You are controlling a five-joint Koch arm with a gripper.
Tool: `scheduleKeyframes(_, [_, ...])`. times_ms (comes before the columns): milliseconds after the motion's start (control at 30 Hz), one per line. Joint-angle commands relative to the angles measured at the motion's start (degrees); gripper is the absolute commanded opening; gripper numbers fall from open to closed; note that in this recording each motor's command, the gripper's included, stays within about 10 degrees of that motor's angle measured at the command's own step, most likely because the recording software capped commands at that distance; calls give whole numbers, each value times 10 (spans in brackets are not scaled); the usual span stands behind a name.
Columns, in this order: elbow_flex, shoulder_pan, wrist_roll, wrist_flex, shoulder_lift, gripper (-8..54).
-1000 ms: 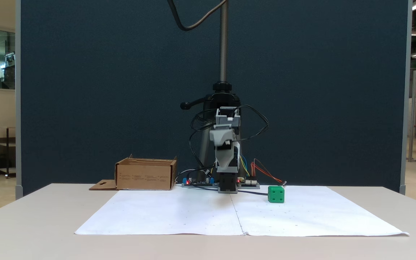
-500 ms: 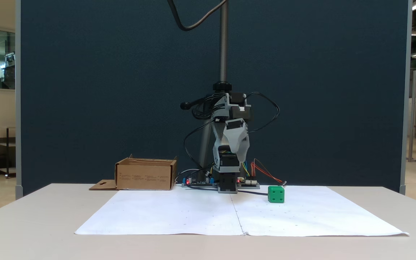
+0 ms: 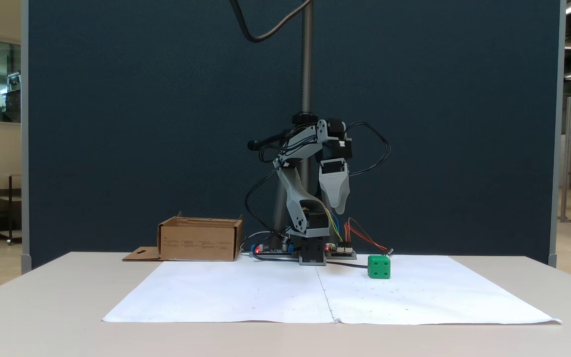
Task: Grasp a green dice and put it in the bin.
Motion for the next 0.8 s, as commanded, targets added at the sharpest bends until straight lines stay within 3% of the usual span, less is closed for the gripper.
scheduleKeyframes(0, [-36, -18, 63, 19, 53, 423])
scheduleKeyframes(467, [-40, -176, 156, -119, -10, 424])
scheduleKeyframes(767, [-37, -203, 171, -124, -125, 424])
